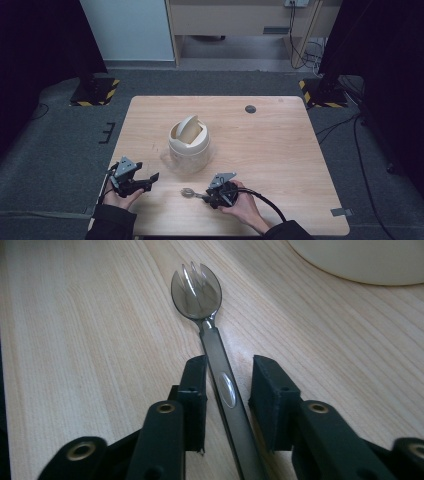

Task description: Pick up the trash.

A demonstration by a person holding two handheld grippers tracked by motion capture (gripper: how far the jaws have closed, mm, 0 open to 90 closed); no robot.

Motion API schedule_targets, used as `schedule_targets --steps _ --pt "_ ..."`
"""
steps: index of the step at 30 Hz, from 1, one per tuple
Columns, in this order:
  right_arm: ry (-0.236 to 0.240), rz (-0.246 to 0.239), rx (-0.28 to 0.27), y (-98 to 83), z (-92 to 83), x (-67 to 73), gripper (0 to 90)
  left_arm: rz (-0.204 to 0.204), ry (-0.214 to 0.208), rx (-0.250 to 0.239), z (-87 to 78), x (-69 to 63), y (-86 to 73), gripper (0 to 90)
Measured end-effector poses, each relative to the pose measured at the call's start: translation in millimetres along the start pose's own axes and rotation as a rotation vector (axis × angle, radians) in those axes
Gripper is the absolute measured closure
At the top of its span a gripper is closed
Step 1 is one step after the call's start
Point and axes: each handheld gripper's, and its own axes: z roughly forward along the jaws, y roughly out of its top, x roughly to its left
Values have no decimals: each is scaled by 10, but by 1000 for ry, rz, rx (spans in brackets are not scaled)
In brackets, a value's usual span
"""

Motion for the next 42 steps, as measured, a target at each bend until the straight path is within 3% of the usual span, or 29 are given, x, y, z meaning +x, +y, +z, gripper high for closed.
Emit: schedule_targets --steps 5,9,16,18,23,31,42 --pt "-19 -15 5 -8 -14 -14 799 -1 1 1 0 0 0 204" --pt "-15 -4 9 -5 -23 -22 799 -2 2 -3 -4 0 2 205" --pt "-15 75 -100 73 -256 -167 799 -1 0 -18 -22 -11 17 209" --pt "-34 70 -131 106 -348 -206 800 6 -1 -23 -27 -22 25 209" --pt "-46 109 -239 161 -595 -300 800 5 -7 -38 -34 -36 38 211" --pt "-76 108 -334 199 -992 -399 801 4 -13 -55 -50 -52 48 216" --pt "-75 88 -423 268 -1301 -403 802 9 -14 -60 -53 -52 55 220"
